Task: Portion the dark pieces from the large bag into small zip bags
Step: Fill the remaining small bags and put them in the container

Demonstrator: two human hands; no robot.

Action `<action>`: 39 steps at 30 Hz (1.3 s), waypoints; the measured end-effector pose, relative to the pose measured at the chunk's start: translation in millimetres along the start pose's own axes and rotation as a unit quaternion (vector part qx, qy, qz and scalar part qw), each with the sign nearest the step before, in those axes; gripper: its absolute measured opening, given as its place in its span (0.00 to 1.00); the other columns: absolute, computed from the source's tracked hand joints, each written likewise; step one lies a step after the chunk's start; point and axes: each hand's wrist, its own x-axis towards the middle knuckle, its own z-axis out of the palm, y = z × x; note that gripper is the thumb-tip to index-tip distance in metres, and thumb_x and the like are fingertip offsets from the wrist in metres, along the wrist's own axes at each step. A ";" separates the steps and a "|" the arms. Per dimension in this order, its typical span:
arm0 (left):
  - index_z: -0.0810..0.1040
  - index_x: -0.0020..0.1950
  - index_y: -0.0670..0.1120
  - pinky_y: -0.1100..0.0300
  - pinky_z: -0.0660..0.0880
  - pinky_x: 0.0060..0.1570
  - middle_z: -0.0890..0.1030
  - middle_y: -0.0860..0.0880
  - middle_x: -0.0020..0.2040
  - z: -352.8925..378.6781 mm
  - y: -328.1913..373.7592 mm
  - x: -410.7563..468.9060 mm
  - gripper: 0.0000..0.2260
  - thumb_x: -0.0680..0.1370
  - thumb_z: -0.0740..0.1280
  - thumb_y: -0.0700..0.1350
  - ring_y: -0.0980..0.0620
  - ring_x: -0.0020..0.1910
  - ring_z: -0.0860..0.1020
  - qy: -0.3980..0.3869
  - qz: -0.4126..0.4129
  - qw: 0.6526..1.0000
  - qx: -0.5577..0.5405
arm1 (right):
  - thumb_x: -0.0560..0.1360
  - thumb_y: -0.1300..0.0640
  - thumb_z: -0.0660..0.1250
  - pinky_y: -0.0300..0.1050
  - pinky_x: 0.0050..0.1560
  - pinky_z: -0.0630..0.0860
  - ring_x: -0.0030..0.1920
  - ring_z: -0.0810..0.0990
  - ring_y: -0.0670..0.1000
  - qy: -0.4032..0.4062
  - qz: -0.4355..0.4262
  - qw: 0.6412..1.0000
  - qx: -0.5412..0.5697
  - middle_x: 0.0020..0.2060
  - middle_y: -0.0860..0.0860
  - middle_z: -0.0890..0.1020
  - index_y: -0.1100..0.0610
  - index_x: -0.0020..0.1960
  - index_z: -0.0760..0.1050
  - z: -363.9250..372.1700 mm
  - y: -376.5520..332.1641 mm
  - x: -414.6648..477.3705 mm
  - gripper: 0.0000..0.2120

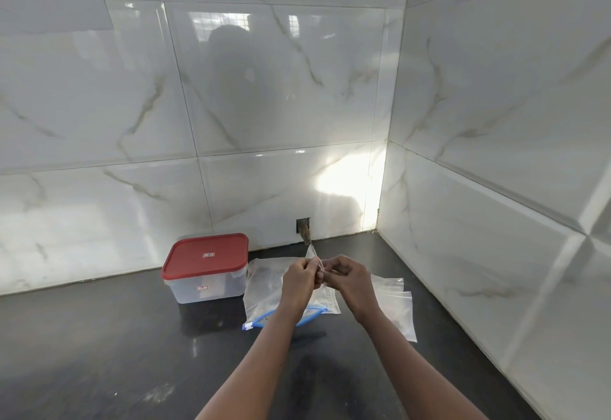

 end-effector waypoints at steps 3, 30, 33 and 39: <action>0.77 0.43 0.42 0.66 0.74 0.36 0.78 0.49 0.33 -4.3 -3.8 -1.1 0.09 0.80 0.60 0.43 0.56 0.32 0.75 -0.011 0.002 1.000 0.002 | 0.71 0.60 0.73 0.49 0.47 0.82 0.42 0.84 0.54 0.001 0.039 0.999 0.038 0.40 0.57 0.85 0.55 0.38 0.78 0.1 -2.8 -2.5 0.05; 0.79 0.31 0.42 0.66 0.70 0.41 0.78 0.51 0.47 -25.1 5.8 2.5 0.14 0.71 0.72 0.49 0.57 0.42 0.74 -0.030 0.095 0.969 0.228 | 0.75 0.63 0.67 0.34 0.42 0.69 0.46 0.78 0.50 -0.099 -0.057 0.904 -0.411 0.51 0.55 0.82 0.59 0.56 0.82 -0.7 -20.1 9.4 0.11; 0.79 0.43 0.42 0.66 0.70 0.41 0.78 0.48 0.51 -26.0 6.9 0.5 0.11 0.74 0.70 0.50 0.54 0.47 0.75 -0.039 0.112 0.969 0.215 | 0.75 0.65 0.66 0.34 0.46 0.71 0.49 0.79 0.50 -0.082 -0.066 0.910 -0.401 0.54 0.53 0.82 0.58 0.57 0.81 -2.1 -19.2 8.0 0.12; 0.62 0.69 0.53 0.61 0.64 0.63 0.69 0.53 0.66 -31.7 -2.8 -6.8 0.30 0.70 0.71 0.47 0.55 0.65 0.66 -0.194 0.114 0.948 0.226 | 0.69 0.65 0.70 0.21 0.31 0.68 0.34 0.74 0.41 -0.074 -0.046 0.947 -0.311 0.50 0.51 0.83 0.56 0.56 0.82 -4.7 -20.0 8.1 0.17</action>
